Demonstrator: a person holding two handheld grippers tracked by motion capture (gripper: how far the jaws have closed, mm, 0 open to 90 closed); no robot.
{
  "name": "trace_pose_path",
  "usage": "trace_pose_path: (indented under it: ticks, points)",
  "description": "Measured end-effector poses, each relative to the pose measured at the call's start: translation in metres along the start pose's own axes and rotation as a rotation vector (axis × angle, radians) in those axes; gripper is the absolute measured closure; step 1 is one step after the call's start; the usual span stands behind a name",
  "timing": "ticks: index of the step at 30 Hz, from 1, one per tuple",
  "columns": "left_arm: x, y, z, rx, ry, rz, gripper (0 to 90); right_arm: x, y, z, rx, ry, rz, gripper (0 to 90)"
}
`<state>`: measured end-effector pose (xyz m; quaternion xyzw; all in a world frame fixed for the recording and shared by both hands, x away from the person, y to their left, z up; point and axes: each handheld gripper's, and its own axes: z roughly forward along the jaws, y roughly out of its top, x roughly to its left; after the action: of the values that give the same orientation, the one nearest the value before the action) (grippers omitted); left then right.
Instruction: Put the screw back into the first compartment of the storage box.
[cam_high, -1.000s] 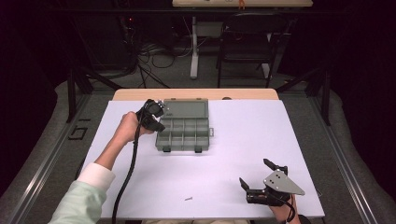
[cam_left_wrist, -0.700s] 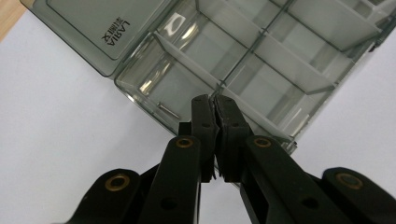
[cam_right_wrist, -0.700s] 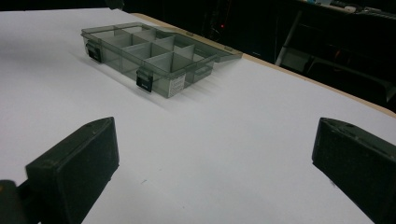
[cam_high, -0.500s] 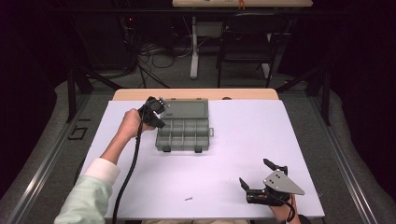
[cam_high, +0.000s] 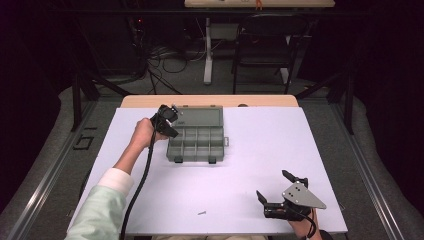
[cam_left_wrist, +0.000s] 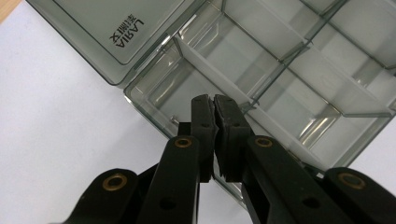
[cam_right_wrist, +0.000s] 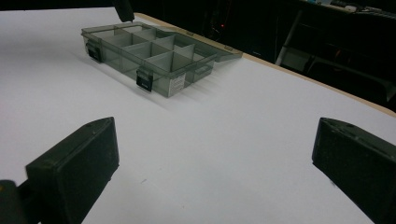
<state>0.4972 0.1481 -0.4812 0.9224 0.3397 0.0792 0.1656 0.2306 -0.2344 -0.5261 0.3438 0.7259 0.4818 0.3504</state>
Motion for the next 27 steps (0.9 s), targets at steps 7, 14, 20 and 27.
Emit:
trace_pose_path:
  ticks: [7,14,20,27]
  points:
    - [0.001,-0.001,0.001,-0.025,-0.003,-0.012,78.3,0.0,0.0,0.0,0.0,0.0,0.0,0.0]
    - [-0.006,-0.003,-0.008,-0.029,-0.043,-0.005,52.1,0.0,0.0,0.0,-0.005,-0.003,0.0,0.0]
    - [-0.022,-0.003,-0.023,-0.042,-0.045,0.041,30.1,0.0,-0.001,0.002,-0.021,-0.003,0.003,0.0]
    - [-0.046,-0.009,-0.038,-0.037,-0.044,0.119,17.6,0.0,-0.001,0.002,-0.021,-0.003,0.003,0.0]
